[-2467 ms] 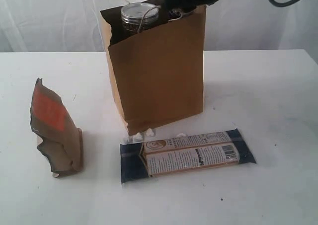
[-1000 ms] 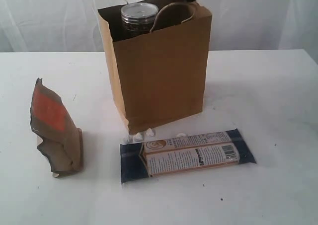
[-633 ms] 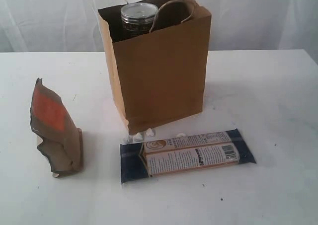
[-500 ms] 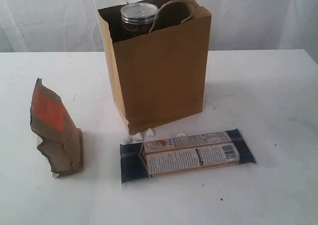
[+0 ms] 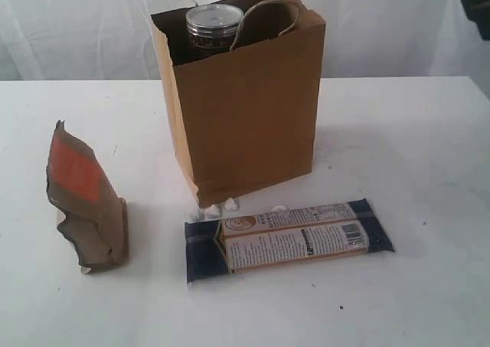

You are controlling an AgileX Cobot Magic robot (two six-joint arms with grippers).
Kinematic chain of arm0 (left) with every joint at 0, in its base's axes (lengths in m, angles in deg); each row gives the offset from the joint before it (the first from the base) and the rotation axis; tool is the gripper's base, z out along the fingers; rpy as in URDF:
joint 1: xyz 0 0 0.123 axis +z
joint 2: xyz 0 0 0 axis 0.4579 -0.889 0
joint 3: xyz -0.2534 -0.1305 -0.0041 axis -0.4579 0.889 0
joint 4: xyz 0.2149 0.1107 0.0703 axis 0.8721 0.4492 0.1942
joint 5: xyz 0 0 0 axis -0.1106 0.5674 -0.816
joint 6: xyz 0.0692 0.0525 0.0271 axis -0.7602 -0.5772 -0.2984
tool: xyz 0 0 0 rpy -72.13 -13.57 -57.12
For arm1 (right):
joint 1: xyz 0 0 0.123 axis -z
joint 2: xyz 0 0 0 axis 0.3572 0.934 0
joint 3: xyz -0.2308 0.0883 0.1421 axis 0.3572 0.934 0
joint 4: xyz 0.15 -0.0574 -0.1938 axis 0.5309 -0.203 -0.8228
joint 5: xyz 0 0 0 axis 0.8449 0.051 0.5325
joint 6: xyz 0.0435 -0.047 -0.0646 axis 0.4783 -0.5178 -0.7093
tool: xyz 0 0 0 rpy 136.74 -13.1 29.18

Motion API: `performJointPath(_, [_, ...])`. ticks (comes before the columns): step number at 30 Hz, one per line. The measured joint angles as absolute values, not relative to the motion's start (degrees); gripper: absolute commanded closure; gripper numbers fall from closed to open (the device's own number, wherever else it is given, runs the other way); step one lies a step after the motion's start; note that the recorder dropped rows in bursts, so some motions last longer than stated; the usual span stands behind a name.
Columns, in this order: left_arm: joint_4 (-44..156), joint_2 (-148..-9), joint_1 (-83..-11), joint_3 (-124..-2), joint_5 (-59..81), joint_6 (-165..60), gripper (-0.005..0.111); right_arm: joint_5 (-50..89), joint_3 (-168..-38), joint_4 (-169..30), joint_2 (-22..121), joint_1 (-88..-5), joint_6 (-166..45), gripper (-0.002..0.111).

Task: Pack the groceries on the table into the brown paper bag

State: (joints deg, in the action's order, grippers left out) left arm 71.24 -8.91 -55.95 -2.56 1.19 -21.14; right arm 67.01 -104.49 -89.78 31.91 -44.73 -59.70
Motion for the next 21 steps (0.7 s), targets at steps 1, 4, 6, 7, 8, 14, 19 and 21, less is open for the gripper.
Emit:
performJointPath(1, [71.24, -8.91, -55.95, -2.56, 1.19, -21.14, 0.107, 68.06, -103.31, -89.78, 30.33, -44.61, -59.70, 0.045])
performJointPath(4, [71.24, -8.91, -55.95, -2.56, 1.19, -21.14, 0.107, 70.99, -99.74, -89.89, 26.78, -44.61, -58.51, 0.045])
performJointPath(6, [71.24, -8.91, -55.95, -2.56, 1.19, -21.14, 0.107, 72.74, -96.86, -89.02, 24.98, -44.52, -57.54, 0.045])
performJointPath(7, [71.24, -8.91, -55.95, -2.56, 1.19, -21.14, 0.107, 73.53, -95.48, -87.80, 24.25, -44.52, -57.30, 0.045])
performJointPath(8, [71.24, -8.91, -55.95, -2.56, 1.19, -21.14, 0.107, 74.28, -94.11, -85.96, 23.83, -44.52, -57.30, 0.045])
performJointPath(14, [71.24, -8.91, -55.95, -2.56, 1.19, -21.14, 0.107, 71.29, -86.83, -69.01, 25.48, -44.52, -63.74, 0.045])
performJointPath(19, [71.24, -8.91, -55.95, -2.56, 1.07, -21.14, 0.107, 57.24, -84.30, -64.25, 33.74, -44.52, -67.47, 0.045])
performJointPath(21, [71.24, -8.91, -55.95, -2.56, 1.07, -21.14, 0.107, 52.69, -84.24, -63.99, 38.62, -44.52, -67.74, 0.046])
